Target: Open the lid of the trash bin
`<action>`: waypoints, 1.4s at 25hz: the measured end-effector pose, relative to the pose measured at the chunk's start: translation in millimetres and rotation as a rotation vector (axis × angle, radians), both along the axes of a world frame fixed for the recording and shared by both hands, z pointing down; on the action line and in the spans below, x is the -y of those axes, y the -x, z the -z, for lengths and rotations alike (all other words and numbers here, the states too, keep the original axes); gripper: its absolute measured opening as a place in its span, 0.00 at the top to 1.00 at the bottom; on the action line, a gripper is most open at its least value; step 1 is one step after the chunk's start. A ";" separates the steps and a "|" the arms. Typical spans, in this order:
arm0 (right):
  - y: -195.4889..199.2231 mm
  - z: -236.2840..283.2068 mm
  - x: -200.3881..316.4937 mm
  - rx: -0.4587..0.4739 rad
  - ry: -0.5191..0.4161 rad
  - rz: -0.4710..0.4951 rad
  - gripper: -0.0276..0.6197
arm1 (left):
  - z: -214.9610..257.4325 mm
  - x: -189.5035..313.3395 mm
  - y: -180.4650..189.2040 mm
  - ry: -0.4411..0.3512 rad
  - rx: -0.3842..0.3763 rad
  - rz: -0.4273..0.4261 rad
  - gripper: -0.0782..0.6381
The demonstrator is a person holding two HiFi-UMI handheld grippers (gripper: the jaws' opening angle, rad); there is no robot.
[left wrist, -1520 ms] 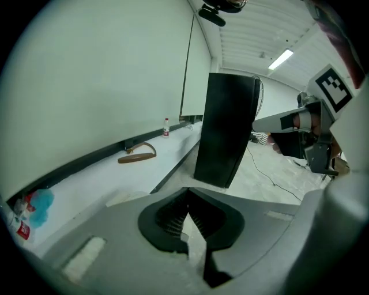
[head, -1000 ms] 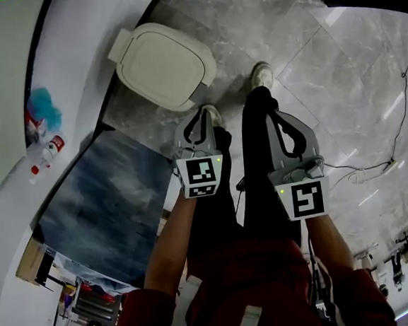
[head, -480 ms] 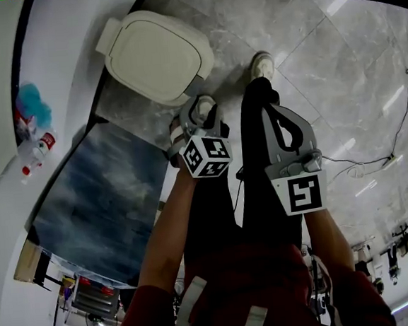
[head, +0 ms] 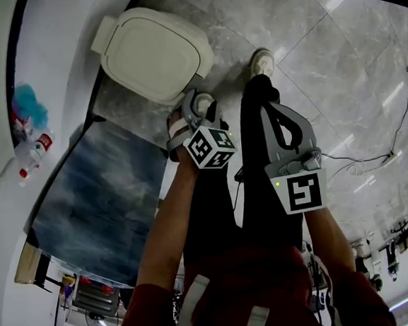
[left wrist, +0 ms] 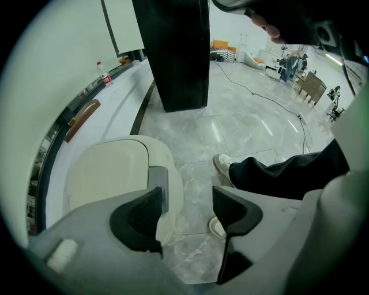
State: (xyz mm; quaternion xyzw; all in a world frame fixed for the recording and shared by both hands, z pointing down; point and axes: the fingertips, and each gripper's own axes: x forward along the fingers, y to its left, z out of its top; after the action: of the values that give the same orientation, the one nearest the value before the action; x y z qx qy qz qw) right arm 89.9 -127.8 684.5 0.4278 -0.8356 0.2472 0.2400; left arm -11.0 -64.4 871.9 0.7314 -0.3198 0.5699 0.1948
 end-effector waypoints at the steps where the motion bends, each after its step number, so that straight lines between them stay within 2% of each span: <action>1: 0.6 -0.3 0.5 0.001 -0.001 0.001 0.96 | -0.3 -0.2 0.1 -0.002 0.005 0.001 0.49; 9: 2.3 -3.2 2.0 -0.003 0.000 0.008 0.96 | -4.2 -2.8 -2.3 -0.025 0.028 -0.004 0.48; 19: 4.7 -7.7 2.8 -0.005 0.003 0.012 0.96 | -8.7 -4.6 -6.3 -0.044 -0.002 0.044 0.42; 26: 4.8 -5.8 2.8 -0.004 -0.004 0.012 0.96 | -7.6 -4.6 -6.1 -0.044 -0.011 0.052 0.42; 35: 2.9 1.0 6.5 -0.005 -0.019 0.014 0.96 | -3.6 -3.8 -3.8 0.002 0.004 0.040 0.42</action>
State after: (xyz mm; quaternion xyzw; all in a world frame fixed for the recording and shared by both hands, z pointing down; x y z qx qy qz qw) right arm 87.0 -134.2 683.5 0.4248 -0.8404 0.2362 0.2399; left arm -7.3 -60.7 875.4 0.7236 -0.3342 0.5677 0.2060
